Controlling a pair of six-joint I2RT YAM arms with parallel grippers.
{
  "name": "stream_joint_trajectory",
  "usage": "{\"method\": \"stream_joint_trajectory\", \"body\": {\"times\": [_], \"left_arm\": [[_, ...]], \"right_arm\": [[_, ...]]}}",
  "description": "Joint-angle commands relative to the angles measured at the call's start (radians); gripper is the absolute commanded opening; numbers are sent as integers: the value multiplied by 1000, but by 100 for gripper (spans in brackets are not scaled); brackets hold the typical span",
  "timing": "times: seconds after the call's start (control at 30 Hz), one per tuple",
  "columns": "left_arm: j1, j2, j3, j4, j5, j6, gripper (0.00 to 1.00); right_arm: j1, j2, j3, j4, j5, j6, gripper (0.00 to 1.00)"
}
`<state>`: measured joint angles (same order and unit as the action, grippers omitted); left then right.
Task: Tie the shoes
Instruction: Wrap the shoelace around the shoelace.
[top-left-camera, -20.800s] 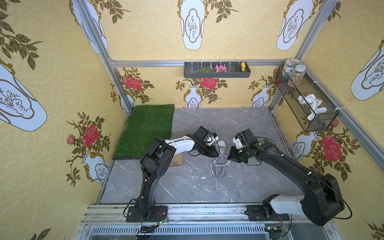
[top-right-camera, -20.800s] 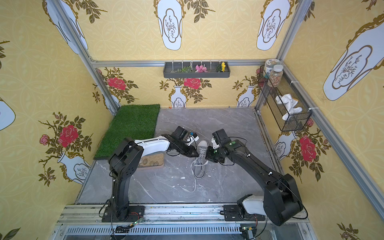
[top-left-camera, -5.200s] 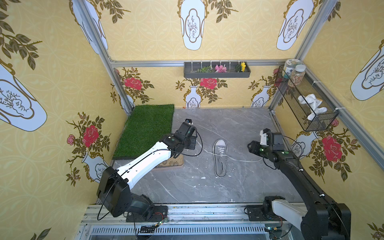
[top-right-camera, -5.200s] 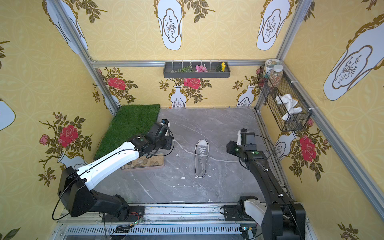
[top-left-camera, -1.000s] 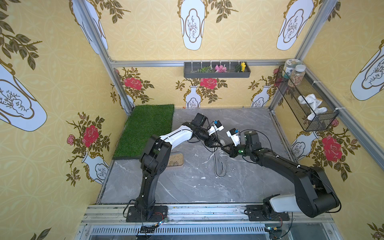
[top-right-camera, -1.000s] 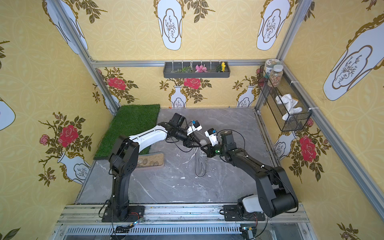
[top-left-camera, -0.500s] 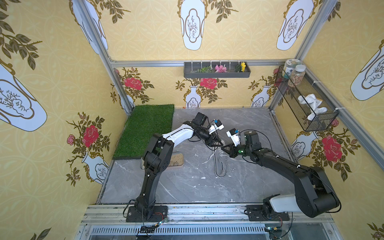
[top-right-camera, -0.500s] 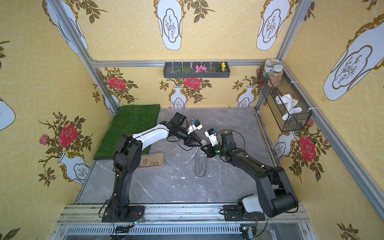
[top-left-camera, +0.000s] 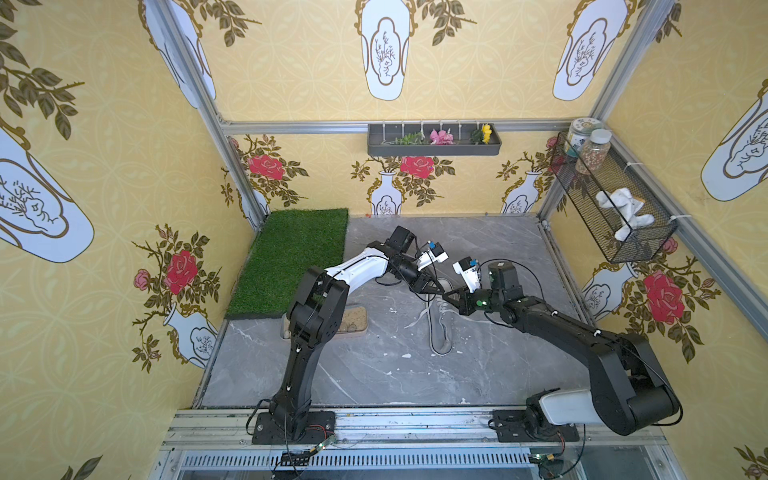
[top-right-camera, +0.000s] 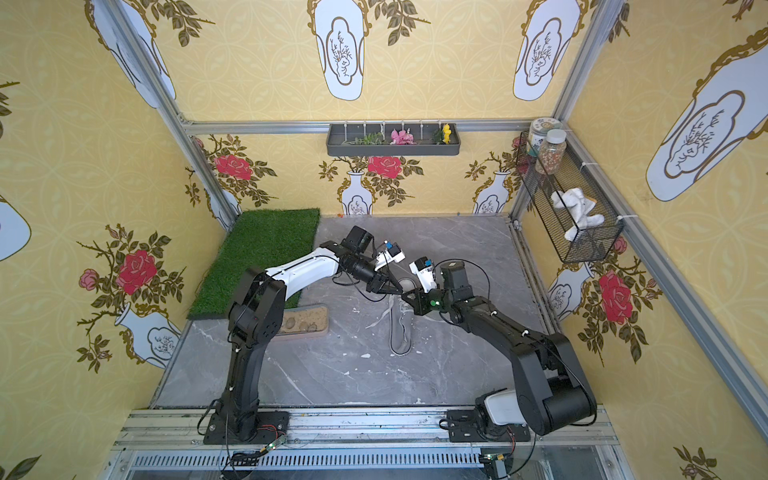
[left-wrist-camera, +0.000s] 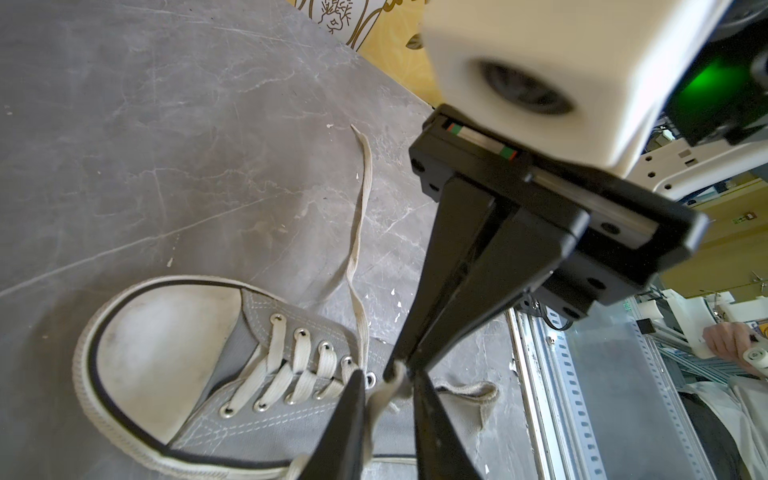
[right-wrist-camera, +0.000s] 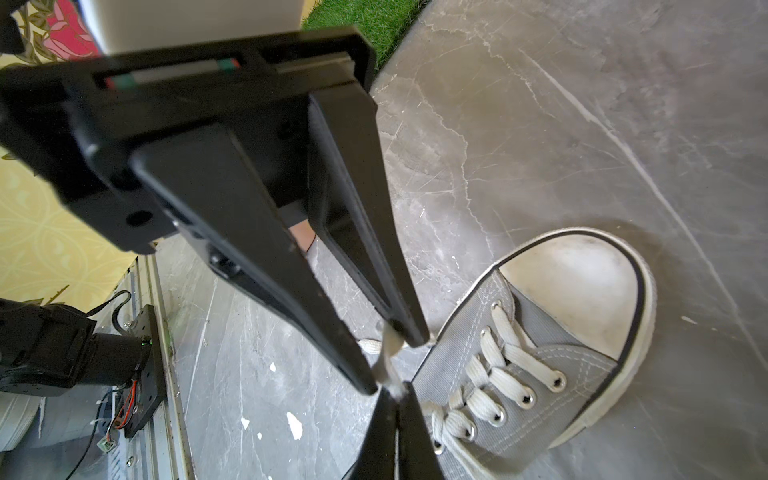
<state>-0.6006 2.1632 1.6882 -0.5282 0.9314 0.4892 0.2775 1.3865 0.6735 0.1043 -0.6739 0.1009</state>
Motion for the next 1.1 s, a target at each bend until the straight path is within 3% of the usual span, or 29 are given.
{"method": "stream_joint_trajectory", "body": {"times": [0.0, 0.17, 0.27, 0.4, 0.6, 0.87, 1.07], "left_arm": [[2, 7, 7, -19, 21, 19, 15], [1, -9, -1, 21, 25, -25, 0], [-2, -35, -38, 86, 21, -87, 0], [-16, -88, -160, 319, -9, -260, 0], [-38, -131, -298, 620, -91, -521, 0], [-54, -141, -355, 770, -120, -697, 0], [-61, -158, -373, 781, -118, -718, 0]], "right_arm": [[1, -5, -2, 27, 7, -9, 7], [1, 0, -6, 30, 5, -5, 8], [1, 1, -15, 39, 13, 13, 15], [15, 1, -42, 90, 14, 67, 31], [25, -52, -122, 185, 49, 159, 42], [130, -85, -202, 316, 250, 153, 61], [158, -20, -214, 411, 369, 163, 63]]}}
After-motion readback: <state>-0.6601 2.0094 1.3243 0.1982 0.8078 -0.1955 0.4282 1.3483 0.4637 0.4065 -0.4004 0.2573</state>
